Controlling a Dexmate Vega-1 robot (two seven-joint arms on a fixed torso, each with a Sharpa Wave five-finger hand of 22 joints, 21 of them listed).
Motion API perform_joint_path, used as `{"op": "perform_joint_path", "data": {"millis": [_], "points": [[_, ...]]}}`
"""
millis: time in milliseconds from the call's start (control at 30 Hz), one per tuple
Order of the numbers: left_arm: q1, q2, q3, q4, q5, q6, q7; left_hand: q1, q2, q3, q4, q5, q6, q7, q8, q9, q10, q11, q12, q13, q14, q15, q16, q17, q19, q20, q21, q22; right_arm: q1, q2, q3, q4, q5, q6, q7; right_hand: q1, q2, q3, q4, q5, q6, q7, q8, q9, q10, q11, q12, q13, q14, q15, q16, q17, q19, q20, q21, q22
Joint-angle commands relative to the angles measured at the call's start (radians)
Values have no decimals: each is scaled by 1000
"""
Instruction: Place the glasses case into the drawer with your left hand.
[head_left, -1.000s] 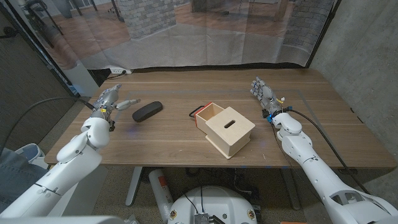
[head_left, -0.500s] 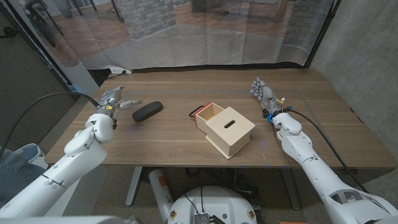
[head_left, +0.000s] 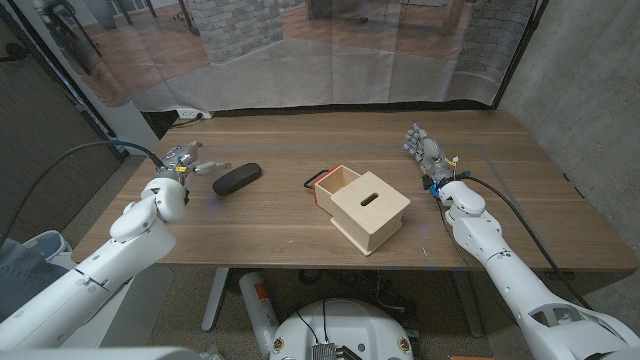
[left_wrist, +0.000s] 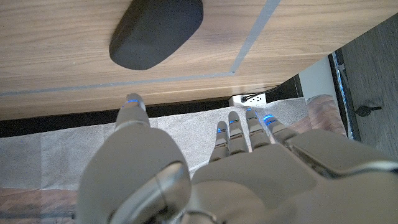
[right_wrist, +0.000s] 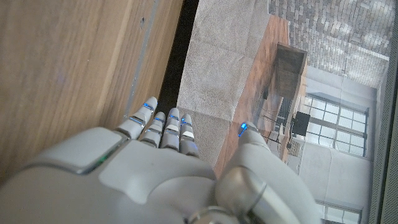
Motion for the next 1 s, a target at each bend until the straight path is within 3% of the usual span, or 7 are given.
{"op": "perform_joint_path", "data": {"millis": [33, 200, 1000], "points": [[-40, 27, 66, 10, 23, 41, -27, 0, -4, -6, 1, 6, 2, 6, 3, 5, 2, -1, -3, 5, -1, 0, -1, 3, -3, -5, 1, 4, -1, 3, -4, -7, -7, 1, -9, 3, 7, 1, -6, -2, 2, -1, 2, 5, 5, -6, -1, 3, 7, 1, 1, 3, 9, -16, -3, 6], [-52, 31, 101, 9, 50, 56, -25, -1, -3, -10, 2, 7, -1, 6, 1, 5, -5, -4, -7, 5, -3, 1, -3, 4, -3, -1, 0, 4, -1, 6, -2, -3, -5, 1, -12, 3, 8, 1, -7, -2, 3, -2, 2, 5, 5, -5, -1, 3, 8, 0, 1, 3, 10, -16, -5, 6], [-65, 30, 145, 17, 58, 78, -53, -1, 4, -17, 4, 10, 7, 6, 0, 5, 5, -5, -7, 6, 0, -7, -6, 4, -2, -3, 0, 4, 10, 14, 2, 32, 0, 10, -1, 3, 9, 0, -9, -2, 3, -2, 2, 5, 5, -3, -1, 3, 10, 1, 1, 3, 13, -13, -13, 6]]}}
